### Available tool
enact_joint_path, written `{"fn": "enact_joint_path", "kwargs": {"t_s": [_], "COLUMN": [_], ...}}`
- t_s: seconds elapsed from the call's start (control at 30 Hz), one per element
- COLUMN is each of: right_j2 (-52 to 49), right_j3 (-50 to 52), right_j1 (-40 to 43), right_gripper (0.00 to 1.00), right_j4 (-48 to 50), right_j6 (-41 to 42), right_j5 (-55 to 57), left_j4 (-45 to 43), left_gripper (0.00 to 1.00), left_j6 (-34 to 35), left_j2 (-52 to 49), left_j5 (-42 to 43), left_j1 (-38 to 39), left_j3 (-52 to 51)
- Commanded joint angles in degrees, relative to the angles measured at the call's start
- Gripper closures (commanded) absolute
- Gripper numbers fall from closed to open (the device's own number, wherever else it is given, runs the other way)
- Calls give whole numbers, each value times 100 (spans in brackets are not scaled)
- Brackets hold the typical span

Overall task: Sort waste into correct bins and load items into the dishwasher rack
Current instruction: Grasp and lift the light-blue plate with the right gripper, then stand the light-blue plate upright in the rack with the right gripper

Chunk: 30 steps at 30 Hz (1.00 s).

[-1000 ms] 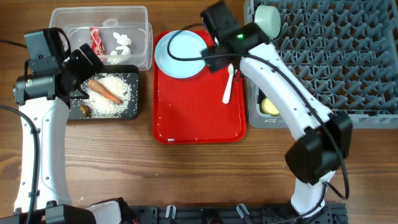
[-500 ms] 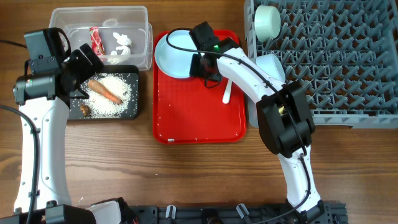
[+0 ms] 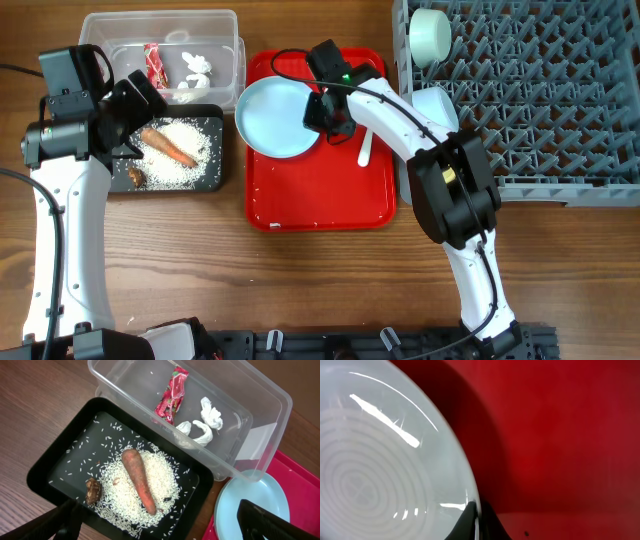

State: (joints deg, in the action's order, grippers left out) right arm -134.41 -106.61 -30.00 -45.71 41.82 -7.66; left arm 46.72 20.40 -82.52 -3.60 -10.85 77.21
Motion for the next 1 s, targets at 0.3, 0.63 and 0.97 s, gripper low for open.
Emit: {"fn": "enact_joint_path", "kwargs": {"t_s": [0.3, 0.63, 0.97], "right_j2": [3008, 3014, 1690], "right_j3": [-42, 39, 39], "right_j1": [551, 2048, 2446], "right_gripper": [96, 96, 96], "right_j4": [151, 1585, 3040], "right_j6": [-2732, -5449, -9659], "right_j5": [3565, 6487, 5388], "left_j4": [-13, -11, -13], "left_gripper": [0, 0, 0], "left_j6": [-70, -70, -68], "left_j2": [-11, -11, -11], "left_j5": [-57, -57, -57], "left_j1": [-31, -31, -31], "left_j3": [39, 39, 39]}}
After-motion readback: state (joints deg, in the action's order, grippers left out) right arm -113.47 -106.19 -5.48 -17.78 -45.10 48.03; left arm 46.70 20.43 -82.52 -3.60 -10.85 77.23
